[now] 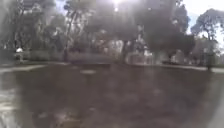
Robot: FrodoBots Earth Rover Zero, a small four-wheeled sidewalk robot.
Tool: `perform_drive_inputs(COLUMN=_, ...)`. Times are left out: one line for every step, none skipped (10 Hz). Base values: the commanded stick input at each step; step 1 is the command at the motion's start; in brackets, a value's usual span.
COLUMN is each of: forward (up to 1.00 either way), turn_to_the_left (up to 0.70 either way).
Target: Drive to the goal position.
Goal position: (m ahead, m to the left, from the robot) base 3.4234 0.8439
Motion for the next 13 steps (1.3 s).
perform_drive_inputs(forward=0.85, turn_to_the_left=0.0)
perform_drive_inputs(forward=0.85, turn_to_the_left=0.0)
perform_drive_inputs(forward=0.85, turn_to_the_left=0.0)
perform_drive_inputs(forward=0.85, turn_to_the_left=0.0)
perform_drive_inputs(forward=0.85, turn_to_the_left=0.0)
perform_drive_inputs(forward=0.85, turn_to_the_left=0.0)
perform_drive_inputs(forward=0.85, turn_to_the_left=0.0)
perform_drive_inputs(forward=0.85, turn_to_the_left=0.0)
perform_drive_inputs(forward=0.85, turn_to_the_left=0.0)
perform_drive_inputs(forward=0.85, turn_to_the_left=0.0)
perform_drive_inputs(forward=0.85, turn_to_the_left=0.0)
perform_drive_inputs(forward=0.85, turn_to_the_left=0.0)
perform_drive_inputs(forward=0.85, turn_to_the_left=0.0)
